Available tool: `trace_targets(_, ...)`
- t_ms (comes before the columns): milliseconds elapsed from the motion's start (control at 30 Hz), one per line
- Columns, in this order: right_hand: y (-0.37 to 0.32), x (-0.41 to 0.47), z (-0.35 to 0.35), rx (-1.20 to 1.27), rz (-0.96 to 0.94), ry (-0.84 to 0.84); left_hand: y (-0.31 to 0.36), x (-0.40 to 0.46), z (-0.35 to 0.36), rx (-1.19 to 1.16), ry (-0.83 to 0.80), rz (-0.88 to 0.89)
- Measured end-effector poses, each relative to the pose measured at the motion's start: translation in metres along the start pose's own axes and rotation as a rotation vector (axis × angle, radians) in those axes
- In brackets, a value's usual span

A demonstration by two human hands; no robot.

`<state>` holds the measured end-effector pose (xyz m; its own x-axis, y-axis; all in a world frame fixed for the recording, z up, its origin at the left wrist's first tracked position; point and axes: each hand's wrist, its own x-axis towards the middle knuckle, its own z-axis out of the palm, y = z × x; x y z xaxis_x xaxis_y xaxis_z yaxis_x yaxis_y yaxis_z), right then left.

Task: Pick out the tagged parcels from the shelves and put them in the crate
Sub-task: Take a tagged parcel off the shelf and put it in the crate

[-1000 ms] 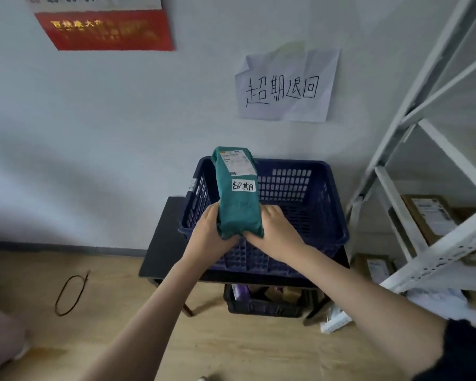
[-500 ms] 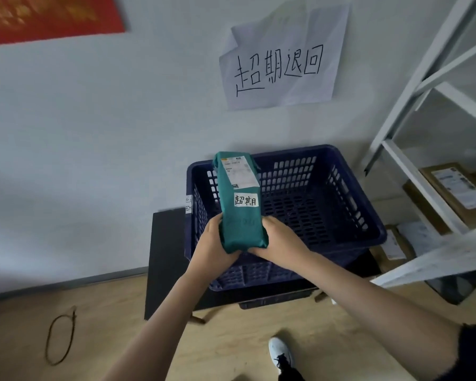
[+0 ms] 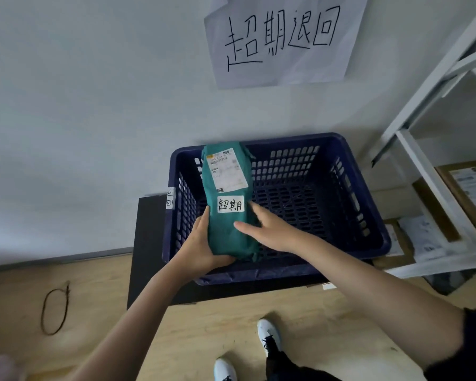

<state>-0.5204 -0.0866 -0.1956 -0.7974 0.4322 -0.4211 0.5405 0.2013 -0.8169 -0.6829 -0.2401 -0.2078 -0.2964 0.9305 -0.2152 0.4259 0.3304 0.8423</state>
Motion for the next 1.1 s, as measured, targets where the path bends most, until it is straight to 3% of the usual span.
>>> trace_targets(133, 0.011, 0.009, -0.009, -0.154, 0.058, 0.076, -0.01, -0.001, 0.004, -0.026, -0.033, -0.074)
trace_targets(300, 0.02, 0.028, 0.0, -0.098, 0.088, -0.001, -0.022, 0.015, 0.003, 0.052, -0.011, -0.21)
trace_targets(700, 0.052, 0.103, 0.055, -0.411, 0.104, -0.223, -0.069, 0.068, 0.018, 0.359, -0.28, -0.447)
trace_targets(867, 0.048, 0.12, 0.07, -0.415, 0.078, -0.276, -0.092, 0.072, 0.014, 0.429, -0.28, -0.588)
trace_targets(1100, 0.037, 0.112, 0.067, -0.55, 0.124, -0.247, -0.078, 0.067, 0.017, 0.52, -0.25, -0.609)
